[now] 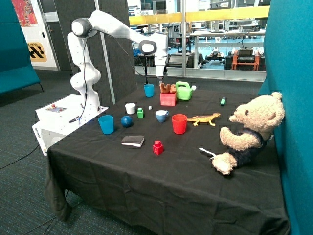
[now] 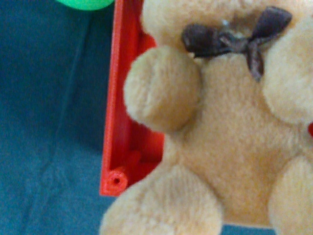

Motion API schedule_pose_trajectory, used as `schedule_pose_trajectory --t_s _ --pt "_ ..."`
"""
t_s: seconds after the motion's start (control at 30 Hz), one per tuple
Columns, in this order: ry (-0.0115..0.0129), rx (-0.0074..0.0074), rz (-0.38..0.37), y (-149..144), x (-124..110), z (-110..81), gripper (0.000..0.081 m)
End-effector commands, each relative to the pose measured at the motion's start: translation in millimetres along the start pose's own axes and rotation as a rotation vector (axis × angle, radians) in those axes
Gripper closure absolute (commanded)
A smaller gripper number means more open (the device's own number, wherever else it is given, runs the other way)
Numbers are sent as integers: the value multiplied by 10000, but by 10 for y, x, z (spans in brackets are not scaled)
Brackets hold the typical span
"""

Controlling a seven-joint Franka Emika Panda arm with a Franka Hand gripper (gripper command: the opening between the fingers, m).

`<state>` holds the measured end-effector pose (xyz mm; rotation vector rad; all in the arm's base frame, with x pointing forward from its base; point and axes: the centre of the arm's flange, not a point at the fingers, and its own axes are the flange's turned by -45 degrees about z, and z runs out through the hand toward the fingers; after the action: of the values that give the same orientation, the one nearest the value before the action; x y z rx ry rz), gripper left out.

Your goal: Put the ball in the red pot

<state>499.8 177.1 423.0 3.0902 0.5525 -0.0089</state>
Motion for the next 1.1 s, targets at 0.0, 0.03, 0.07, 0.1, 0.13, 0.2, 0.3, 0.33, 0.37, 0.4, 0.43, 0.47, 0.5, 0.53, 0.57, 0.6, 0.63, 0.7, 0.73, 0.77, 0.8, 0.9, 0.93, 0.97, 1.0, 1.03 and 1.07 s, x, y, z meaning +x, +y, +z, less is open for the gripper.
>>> schedule_pose_trajectory --t_s 0.0,0.03,0.07,0.1,0.13,0.2,0.3,0.33,0.37,0.4,0.43,0.47,0.5,0.53,0.57,0.6,0.63,0.7,0.73,0.77,0.8,0.9,0.93,0.97,1.0,1.03,1.07 --pt "60 14 24 12 -2 93 0" --pt "60 14 7 4 3 99 0" --pt "60 14 7 -7 12 107 0" --pt "60 14 -4 -20 22 114 0" --pt "60 14 -15 -31 31 119 0" --pt "60 14 -34 -54 52 124 0" --pt "60 14 -80 -82 86 121 0" --pt "60 14 -90 -89 95 120 0" --pt "60 14 -95 -95 106 118 0" --pt "60 14 -93 -99 115 116 0" --pt "60 13 -199 -102 126 115 0" --pt "60 13 -211 -103 133 114 0" --pt "60 13 -217 -103 138 115 0" --pt "60 13 -239 -101 143 117 0" --pt "60 13 -266 -97 146 119 0" --pt "60 13 -302 -90 148 122 0" --pt "60 13 -302 -84 149 126 0" --pt "60 13 -304 -64 152 138 0" --pt "60 13 -305 -55 154 143 0" --pt "60 13 -305 -45 158 151 0" --pt "60 13 -300 -36 161 157 0" --pt "60 13 -259 -17 168 178 0" --pt "60 13 -256 -15 168 184 0" --pt "60 13 -244 -15 168 194 0" --pt "60 13 -244 -18 166 204 0" --pt "60 13 -247 -22 164 215 0" --pt "60 13 -247 -28 162 224 0"
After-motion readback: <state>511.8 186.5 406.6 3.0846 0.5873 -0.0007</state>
